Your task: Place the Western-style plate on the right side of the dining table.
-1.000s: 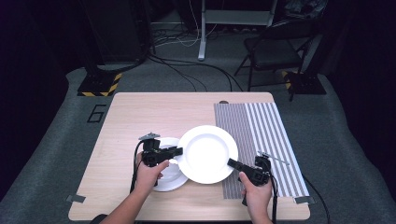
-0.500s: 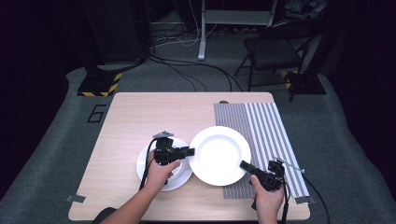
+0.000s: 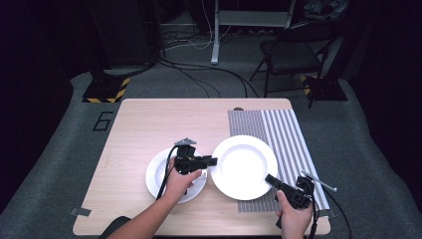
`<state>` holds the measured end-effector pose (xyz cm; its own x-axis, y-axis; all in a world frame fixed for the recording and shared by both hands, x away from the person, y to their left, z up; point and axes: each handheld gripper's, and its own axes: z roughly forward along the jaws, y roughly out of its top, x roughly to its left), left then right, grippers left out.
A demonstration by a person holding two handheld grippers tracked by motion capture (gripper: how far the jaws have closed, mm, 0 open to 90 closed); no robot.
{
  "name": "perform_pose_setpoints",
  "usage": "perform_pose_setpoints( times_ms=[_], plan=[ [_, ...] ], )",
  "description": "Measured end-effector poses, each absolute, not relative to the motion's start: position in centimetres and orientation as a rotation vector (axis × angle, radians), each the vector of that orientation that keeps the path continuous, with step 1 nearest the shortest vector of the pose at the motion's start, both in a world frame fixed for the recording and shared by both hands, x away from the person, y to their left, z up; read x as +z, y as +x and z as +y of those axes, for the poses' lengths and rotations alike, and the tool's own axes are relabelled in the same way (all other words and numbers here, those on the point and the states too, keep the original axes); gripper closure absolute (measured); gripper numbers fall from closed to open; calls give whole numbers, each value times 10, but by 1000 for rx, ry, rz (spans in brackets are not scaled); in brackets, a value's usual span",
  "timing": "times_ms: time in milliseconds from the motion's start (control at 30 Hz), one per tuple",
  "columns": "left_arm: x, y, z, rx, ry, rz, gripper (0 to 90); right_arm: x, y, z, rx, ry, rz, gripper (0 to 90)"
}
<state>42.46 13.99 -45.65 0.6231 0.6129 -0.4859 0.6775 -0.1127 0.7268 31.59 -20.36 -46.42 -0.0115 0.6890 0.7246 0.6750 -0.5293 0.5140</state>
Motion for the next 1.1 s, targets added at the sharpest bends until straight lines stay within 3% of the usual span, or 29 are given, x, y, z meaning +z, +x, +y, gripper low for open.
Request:
perform_pose_setpoints(
  times_ms=[1100],
  plan=[
    [-458, 439, 81, -110, 1833, 977, 706, -467, 304, -251, 1592, 2222, 1383, 757]
  ],
)
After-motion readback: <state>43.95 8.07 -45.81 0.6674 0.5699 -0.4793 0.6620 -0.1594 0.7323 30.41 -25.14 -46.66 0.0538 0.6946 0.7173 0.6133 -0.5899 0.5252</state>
